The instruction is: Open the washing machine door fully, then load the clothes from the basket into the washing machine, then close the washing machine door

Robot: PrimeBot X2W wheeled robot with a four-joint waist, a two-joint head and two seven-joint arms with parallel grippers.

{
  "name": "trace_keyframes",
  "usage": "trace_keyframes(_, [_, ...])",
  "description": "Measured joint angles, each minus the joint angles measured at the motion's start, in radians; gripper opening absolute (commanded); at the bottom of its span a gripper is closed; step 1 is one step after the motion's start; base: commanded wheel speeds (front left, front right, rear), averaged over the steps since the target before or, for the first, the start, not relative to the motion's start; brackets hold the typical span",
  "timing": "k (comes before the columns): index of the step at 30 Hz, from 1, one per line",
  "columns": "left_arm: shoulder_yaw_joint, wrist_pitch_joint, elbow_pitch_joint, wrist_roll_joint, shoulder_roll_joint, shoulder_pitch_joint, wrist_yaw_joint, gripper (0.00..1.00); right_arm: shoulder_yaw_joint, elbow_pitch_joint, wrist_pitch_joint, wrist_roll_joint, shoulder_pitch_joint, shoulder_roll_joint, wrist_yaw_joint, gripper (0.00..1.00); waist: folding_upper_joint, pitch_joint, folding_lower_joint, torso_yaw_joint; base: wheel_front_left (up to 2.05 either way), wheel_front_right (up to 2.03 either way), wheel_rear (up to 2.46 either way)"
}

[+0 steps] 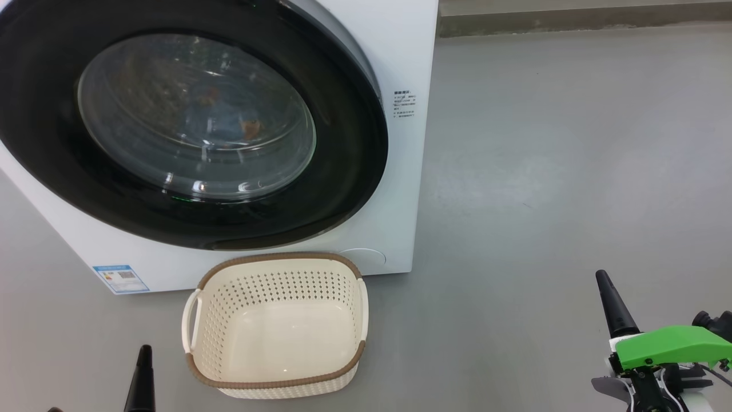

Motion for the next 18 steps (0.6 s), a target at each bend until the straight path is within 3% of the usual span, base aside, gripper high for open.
trace_keyframes(18, [0.004, 0.053, -0.010, -0.194, -0.015, -0.021, 0.000, 0.00, -0.036, -0.020, 0.051, 0.170, 0.000, 0.014, 0.000, 0.00, 0.0000, -0.007, 0.0000, 0.009, 0.00, 0.00, 0.00])
